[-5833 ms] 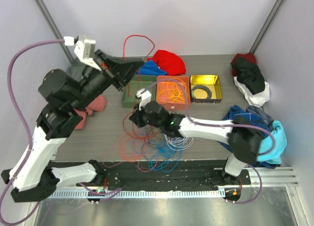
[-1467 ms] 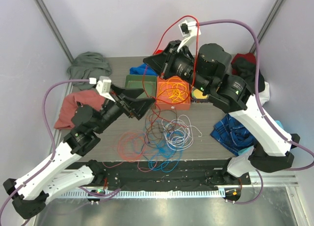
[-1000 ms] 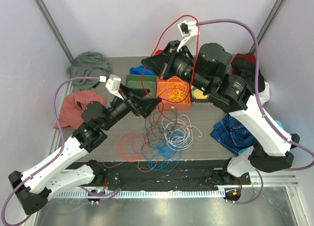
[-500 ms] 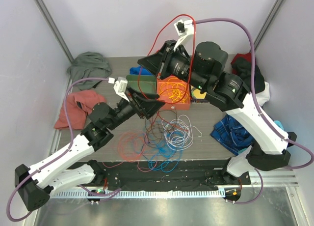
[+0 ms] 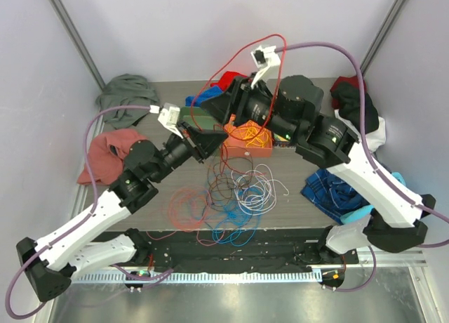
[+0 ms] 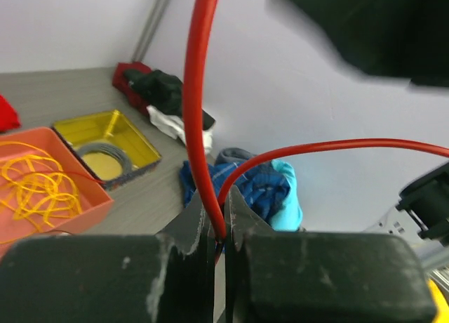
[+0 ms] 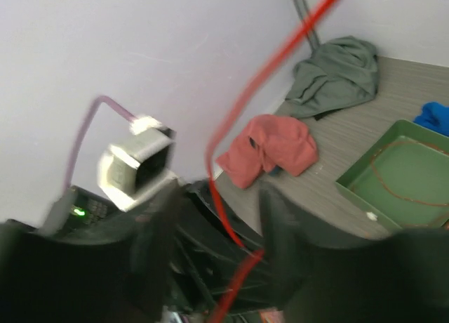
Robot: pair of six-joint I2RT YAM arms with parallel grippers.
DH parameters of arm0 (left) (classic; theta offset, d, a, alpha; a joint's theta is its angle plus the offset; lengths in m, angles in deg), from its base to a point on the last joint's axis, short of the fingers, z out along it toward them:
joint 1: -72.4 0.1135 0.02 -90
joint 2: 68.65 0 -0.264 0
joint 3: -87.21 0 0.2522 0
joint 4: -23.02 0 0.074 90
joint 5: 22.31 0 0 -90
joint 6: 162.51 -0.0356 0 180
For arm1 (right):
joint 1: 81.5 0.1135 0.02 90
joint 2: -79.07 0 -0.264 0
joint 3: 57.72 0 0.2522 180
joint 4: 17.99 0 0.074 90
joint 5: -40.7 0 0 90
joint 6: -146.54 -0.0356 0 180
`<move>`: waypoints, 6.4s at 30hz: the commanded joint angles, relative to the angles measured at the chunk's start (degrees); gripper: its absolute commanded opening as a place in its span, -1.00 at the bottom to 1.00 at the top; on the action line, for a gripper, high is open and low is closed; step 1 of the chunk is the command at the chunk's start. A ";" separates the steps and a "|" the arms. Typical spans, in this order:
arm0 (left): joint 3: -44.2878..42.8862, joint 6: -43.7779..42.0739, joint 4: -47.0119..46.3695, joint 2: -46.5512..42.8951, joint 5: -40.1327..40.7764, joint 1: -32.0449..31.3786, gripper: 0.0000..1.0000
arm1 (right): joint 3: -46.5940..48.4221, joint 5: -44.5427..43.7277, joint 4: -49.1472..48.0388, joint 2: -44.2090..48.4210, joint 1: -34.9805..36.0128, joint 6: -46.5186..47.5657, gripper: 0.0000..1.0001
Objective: Untangle the cables
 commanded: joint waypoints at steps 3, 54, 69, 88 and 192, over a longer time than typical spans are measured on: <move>-10.29 -5.74 12.27 -4.15 9.17 -0.12 -1.00 | -11.33 -8.69 -2.55 10.59 0.00 1.82 0.47; -74.02 -19.20 30.21 25.47 13.93 -0.12 -0.99 | -60.13 -15.31 -59.76 4.56 0.97 18.69 0.76; -75.25 -21.13 30.74 26.26 15.69 -0.12 -0.99 | -54.15 -12.40 -50.72 2.69 1.14 18.78 0.74; -64.71 -16.48 26.09 19.59 13.40 -0.04 -0.99 | -52.22 -14.60 -53.53 1.20 -6.50 8.76 -0.95; -1.16 -13.31 -7.05 -0.90 4.62 -0.12 -0.99 | 3.95 16.78 3.16 -4.68 -8.18 -10.49 -0.98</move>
